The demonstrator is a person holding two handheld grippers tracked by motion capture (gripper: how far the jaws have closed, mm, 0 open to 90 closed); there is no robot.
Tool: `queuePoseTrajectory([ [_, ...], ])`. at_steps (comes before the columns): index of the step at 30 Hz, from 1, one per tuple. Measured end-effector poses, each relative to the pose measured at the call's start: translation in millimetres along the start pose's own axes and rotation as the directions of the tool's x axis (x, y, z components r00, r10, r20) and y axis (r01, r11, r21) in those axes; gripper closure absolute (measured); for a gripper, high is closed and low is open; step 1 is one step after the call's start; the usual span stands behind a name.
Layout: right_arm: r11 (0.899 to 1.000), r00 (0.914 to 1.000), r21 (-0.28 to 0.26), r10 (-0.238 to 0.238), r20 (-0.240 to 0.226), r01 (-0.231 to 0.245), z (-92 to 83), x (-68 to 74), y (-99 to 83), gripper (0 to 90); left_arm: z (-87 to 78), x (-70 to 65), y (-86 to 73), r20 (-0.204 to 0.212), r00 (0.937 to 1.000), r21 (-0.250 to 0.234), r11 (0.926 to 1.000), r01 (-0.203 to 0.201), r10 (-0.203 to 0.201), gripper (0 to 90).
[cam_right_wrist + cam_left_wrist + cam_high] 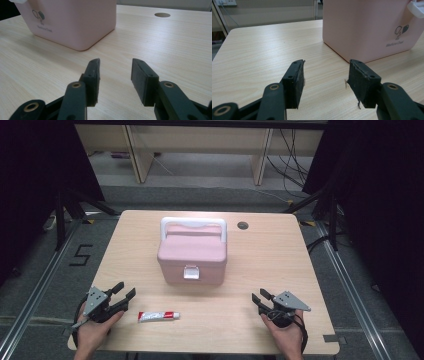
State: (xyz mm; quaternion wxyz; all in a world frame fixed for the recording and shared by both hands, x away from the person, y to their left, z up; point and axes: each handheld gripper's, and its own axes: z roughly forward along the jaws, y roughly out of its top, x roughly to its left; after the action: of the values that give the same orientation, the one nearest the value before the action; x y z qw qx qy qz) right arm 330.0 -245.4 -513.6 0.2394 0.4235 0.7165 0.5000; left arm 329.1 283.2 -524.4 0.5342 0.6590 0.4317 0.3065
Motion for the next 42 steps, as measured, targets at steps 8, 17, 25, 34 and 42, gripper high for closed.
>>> queuePoseTrajectory([
  [8, 1.0, 1.0, -0.004, -0.007, 0.007, 0.007, 0.6, -2.4, 0.2, 57.7, 0.5, 0.6, -0.3, 0.003, 0.9999, -0.008, 0.9998, 0.017, -0.017, 44.9],
  [17, 1.0, 0.9996, 0.007, -0.025, -0.01, 0.025, -1.0, 1.0, 7.0, 60.6, -5.9, -3.6, 10.3, 0.051, 0.9987, -0.011, 0.9999, 0.003, -0.002, 46.3],
  [25, 1.0, 0.9995, 0.016, -0.027, -0.017, 0.027, 1.5, 5.3, 9.0, 62.0, -14.0, -3.7, 14.5, 0.082, 0.9966, 0.018, 0.9998, -0.01, 0.008, 46.8],
  [34, 0.999, 0.9996, 0.036, -0.023, -0.014, 0.023, 0.8, 6.0, 12.3, 63.1, -13.6, -9.2, 19.7, 0.143, 0.9891, 0.053, 0.9977, -0.042, 0.034, 47.7],
  [42, 0.994, 0.9979, 0.095, -0.043, -0.047, 0.048, 0.8, 5.3, 20.2, 69.2, -15.4, -22.3, 30.7, 0.314, 0.9429, 0.147, 0.9755, -0.164, 0.111, 52.6],
])
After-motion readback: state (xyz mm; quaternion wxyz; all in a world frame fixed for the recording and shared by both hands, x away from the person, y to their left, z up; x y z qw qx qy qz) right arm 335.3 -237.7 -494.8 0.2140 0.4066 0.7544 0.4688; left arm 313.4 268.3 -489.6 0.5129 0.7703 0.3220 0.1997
